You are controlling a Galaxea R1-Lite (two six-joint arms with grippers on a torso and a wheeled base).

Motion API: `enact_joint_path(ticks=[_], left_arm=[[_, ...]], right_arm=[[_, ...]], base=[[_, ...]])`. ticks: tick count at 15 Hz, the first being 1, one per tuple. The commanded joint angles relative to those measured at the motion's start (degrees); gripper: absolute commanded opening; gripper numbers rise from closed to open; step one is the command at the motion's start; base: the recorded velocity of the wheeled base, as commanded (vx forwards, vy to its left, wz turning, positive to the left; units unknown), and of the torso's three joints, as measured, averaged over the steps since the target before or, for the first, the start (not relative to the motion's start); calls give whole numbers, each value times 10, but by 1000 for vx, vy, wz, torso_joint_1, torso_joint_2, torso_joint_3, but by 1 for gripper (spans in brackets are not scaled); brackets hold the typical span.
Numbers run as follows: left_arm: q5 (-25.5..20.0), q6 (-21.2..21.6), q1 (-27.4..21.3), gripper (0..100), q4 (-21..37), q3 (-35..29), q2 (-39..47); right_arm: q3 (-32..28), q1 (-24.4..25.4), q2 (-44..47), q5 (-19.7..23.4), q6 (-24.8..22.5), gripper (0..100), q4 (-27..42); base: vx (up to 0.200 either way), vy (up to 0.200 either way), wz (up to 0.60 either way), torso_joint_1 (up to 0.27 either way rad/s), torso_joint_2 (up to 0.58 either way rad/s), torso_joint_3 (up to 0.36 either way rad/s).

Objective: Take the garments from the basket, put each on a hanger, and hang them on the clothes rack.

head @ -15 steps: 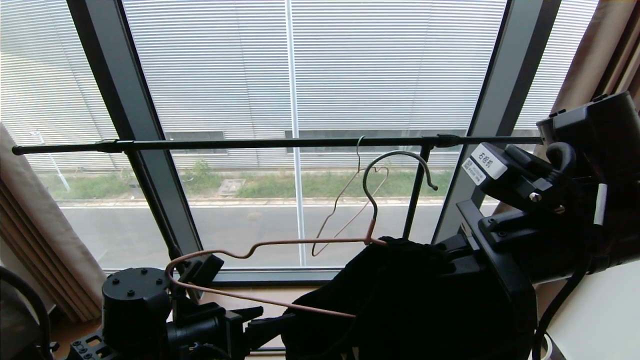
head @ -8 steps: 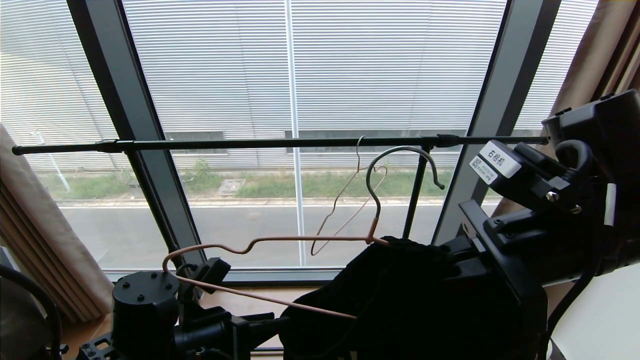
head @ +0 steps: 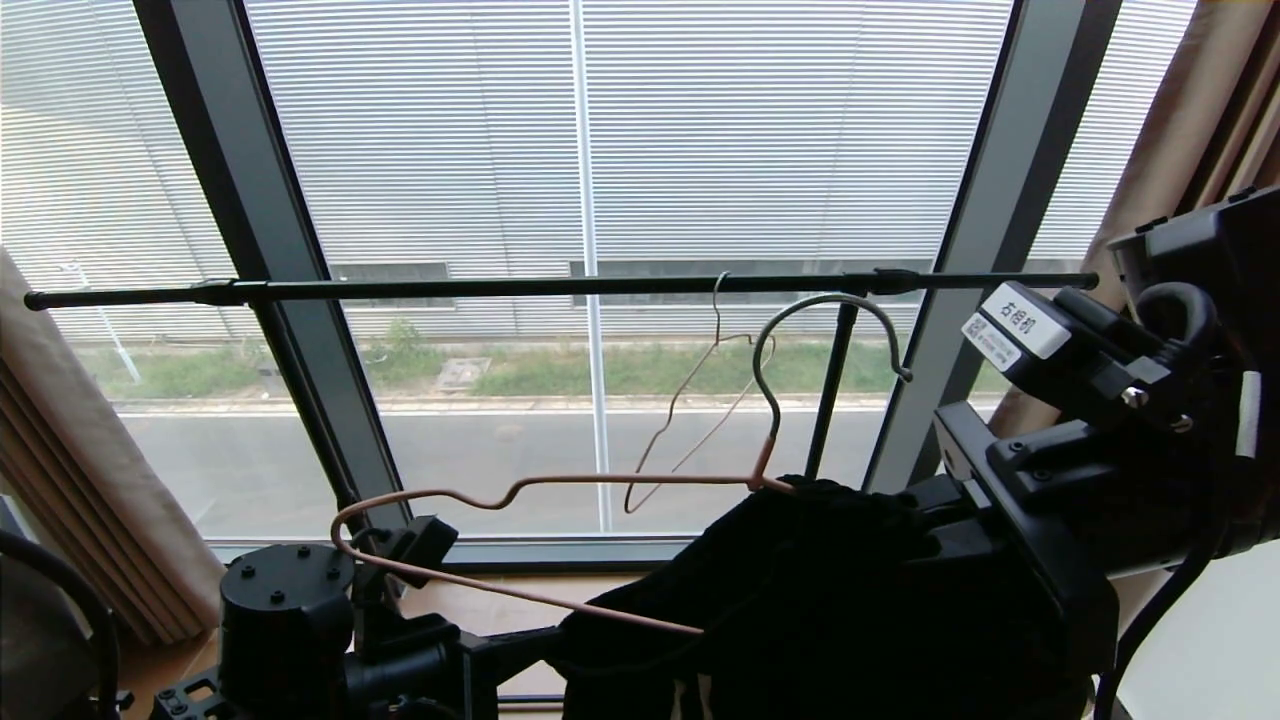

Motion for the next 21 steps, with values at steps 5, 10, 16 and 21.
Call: enact_joint_path(ticks=[5, 10, 16, 21], left_arm=[[0, 19, 73, 0, -57, 41, -3], [0, 20, 90, 0, -66, 38, -4], [-2, 19, 120, 0, -121, 32, -5], [-2, 23, 120, 0, -121, 32, -8]], right_arm=[[25, -25, -15, -43, -2, 0, 1], [39, -24, -11, -88, -4, 0, 5], [59, -7, -4, -130, -6, 0, 7], [72, 31, 13, -198, -6, 0, 7]], base=[[0, 0, 0, 0, 0, 0], [0, 0, 0, 0, 0, 0], [0, 0, 0, 0, 0, 0], [0, 0, 0, 0, 0, 0]])
